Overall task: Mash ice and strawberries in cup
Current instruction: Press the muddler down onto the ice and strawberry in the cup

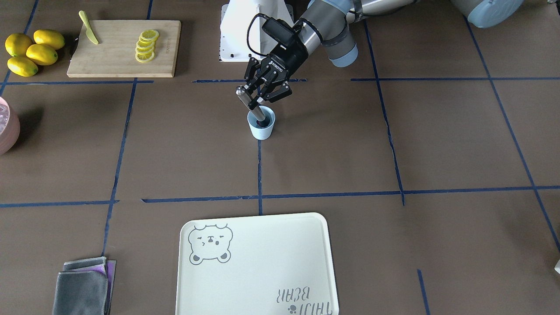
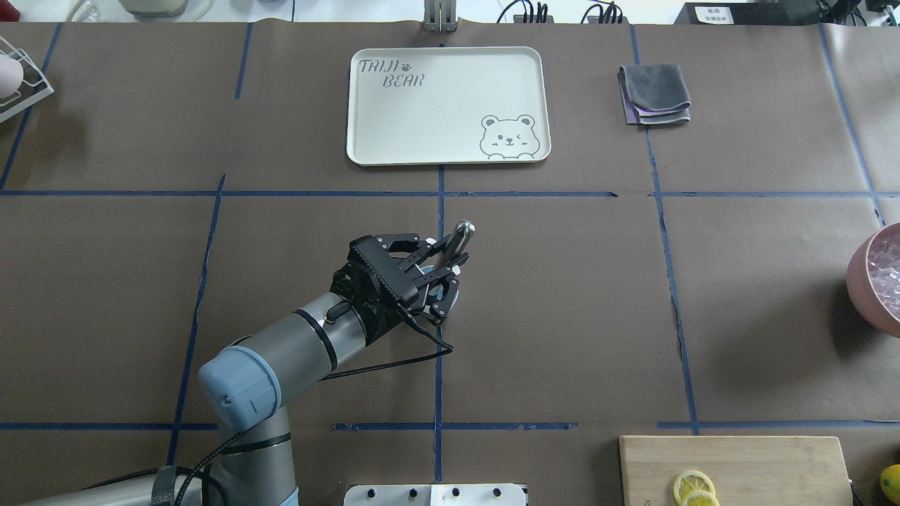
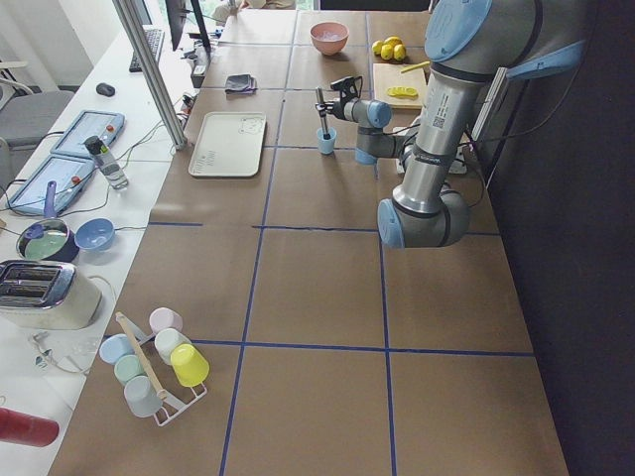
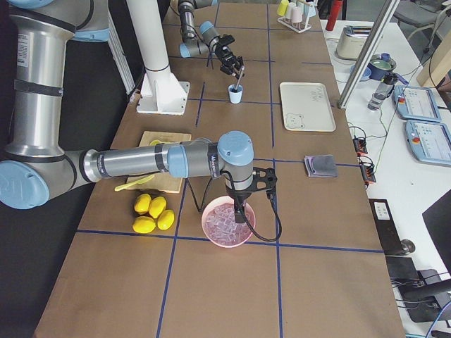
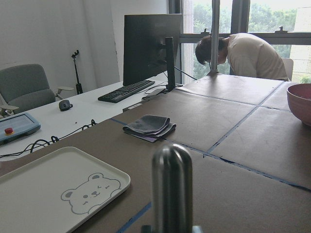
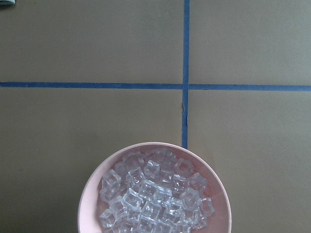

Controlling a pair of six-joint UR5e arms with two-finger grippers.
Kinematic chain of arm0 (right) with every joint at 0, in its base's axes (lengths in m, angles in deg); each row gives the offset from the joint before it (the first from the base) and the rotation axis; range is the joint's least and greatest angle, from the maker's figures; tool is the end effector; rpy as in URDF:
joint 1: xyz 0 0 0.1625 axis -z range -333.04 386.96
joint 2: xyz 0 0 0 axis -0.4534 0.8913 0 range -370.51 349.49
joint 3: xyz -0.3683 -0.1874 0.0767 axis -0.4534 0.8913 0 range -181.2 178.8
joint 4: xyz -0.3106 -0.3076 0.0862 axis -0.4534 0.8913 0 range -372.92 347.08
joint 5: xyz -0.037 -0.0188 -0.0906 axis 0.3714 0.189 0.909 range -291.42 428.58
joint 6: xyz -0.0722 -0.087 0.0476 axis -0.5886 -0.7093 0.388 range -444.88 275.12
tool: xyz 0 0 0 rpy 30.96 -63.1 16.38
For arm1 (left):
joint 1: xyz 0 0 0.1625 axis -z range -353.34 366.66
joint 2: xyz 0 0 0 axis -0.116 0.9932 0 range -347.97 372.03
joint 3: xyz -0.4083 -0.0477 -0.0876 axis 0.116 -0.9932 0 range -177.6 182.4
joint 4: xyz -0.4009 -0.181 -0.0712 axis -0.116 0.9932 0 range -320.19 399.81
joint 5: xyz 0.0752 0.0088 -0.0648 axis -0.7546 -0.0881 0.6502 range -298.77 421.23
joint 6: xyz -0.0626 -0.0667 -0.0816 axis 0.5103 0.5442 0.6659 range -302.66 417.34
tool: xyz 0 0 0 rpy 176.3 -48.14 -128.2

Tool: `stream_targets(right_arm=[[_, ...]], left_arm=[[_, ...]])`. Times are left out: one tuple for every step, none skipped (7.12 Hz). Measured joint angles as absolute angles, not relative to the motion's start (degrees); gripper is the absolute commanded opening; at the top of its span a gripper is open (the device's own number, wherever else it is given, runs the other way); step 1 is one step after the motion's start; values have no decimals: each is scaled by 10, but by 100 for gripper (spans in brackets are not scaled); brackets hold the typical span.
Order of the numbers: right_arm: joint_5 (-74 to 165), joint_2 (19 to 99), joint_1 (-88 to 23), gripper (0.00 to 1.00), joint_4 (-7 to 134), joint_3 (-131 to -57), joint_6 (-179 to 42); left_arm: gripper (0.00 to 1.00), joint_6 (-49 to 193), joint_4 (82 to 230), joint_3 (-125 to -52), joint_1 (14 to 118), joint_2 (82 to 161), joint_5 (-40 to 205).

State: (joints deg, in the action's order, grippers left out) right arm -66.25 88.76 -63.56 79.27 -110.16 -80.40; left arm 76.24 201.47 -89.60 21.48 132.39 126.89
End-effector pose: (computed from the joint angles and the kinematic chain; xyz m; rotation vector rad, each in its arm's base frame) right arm 0.0511 -0.4610 0.5789 0.0971 -0.7850 0.0314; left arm 0.5870 -0.3454 0.1740 1.4319 1.0980 0.3171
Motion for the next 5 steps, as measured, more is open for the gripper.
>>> stream_targets(right_arm=[[-662, 887, -636, 100, 793, -1101, -804], [-662, 887, -636, 100, 793, -1101, -804], [-662, 887, -636, 100, 793, -1101, -804], [-662, 887, -636, 100, 793, -1101, -804], [-662, 887, -636, 100, 793, -1101, -804]], left_arm=[[3, 762, 2015, -896, 213, 1322, 1269], [2, 762, 2015, -895, 213, 1322, 1269], [1, 760, 2015, -897, 212, 1323, 1269], [0, 755, 2015, -904, 213, 1329, 1269], [0, 748, 2013, -917, 215, 1338, 1270]])
